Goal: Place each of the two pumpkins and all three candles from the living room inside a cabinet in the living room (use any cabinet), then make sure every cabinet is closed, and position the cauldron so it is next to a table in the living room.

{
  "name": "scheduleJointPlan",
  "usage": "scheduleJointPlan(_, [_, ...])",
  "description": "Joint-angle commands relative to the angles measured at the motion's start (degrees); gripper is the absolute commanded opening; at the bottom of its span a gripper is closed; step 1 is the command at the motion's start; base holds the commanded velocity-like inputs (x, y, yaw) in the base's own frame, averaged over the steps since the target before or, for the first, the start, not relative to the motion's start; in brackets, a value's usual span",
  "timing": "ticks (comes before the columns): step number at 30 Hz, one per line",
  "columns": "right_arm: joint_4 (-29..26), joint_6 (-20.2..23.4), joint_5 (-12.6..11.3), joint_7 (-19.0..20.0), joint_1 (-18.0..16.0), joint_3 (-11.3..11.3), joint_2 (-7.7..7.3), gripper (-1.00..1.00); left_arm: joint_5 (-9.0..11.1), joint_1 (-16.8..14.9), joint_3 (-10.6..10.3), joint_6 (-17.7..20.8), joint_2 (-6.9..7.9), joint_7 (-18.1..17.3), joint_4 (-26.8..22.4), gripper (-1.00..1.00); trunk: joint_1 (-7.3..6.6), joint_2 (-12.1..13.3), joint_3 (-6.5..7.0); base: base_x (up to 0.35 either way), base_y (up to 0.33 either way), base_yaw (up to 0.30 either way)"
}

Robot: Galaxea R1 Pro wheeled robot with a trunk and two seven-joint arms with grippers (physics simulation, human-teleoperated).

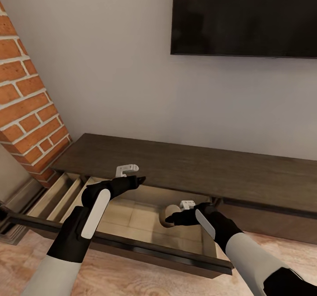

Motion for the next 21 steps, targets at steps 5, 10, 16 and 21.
scheduleJointPlan(5, [-0.1,0.5,2.1,-8.5,0.0,0.1,2.01,-1.00,0.6,0.0,0.0,0.2,0.01,0.5,-0.1,1.00,-0.01,0.0,-0.04,0.000,0.000,0.000])
scheduleJointPlan(10, [-0.1,0.6,2.3,-9.7,0.0,0.1,2.44,-1.00,0.6,0.0,0.0,0.2,0.01,0.5,-0.5,1.00,-0.01,0.0,-0.04,0.000,0.000,0.000])
scheduleJointPlan(16, [-0.1,0.6,2.3,-9.9,0.0,0.1,2.76,-1.00,0.6,0.0,0.0,0.2,0.02,0.4,-0.6,1.00,-0.01,0.0,-0.04,0.000,0.000,0.000])
scheduleJointPlan(21, [-0.1,0.7,2.3,-10.0,0.0,0.1,2.82,-1.00,0.6,0.0,0.0,0.2,0.00,0.3,-0.6,1.00,0.65,-1.2,-0.58,0.000,0.000,0.000])
